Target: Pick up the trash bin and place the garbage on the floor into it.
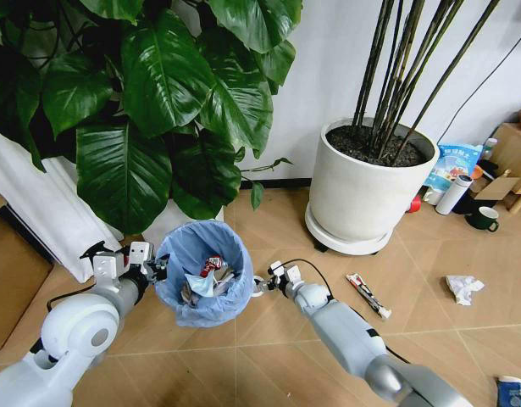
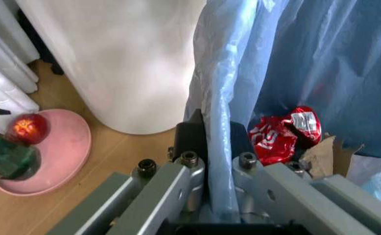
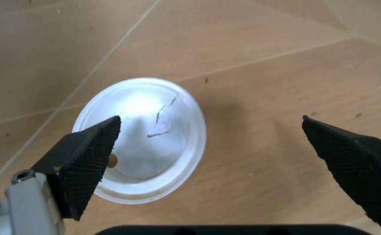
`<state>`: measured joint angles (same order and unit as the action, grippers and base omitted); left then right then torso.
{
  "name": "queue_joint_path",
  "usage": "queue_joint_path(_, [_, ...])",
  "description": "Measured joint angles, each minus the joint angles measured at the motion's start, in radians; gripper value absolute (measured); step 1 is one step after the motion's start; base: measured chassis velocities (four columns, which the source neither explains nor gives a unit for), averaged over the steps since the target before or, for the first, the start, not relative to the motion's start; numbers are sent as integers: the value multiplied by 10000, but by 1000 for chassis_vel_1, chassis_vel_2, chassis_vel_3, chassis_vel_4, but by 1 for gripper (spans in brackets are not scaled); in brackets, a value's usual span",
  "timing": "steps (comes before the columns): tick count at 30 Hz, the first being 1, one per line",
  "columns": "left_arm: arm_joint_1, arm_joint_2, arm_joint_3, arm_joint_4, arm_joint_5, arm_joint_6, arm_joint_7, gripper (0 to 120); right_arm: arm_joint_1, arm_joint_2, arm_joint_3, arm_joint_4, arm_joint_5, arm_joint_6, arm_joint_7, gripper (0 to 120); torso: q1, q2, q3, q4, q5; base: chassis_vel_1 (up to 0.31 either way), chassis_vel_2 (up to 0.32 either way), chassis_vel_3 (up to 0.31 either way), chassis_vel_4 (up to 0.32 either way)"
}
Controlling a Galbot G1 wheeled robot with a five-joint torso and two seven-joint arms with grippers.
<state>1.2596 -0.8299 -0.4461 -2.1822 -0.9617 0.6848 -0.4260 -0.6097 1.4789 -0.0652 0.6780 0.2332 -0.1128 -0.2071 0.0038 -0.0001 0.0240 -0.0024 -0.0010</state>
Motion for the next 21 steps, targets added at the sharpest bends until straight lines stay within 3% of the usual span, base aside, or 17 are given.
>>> queue_joint_path(8, [-20,6,16,-113,2,-15,22,0,309,882,916,-1145,-568,132,-139,100,0,0,0,3,0,0,0,0,0])
queue_joint_path(21, [-15,92,-5,-231,3,-62,40,0,368,1245,1818,-1783,-1089,97,-120,100,0,0,0,1,2,0,0,0,0])
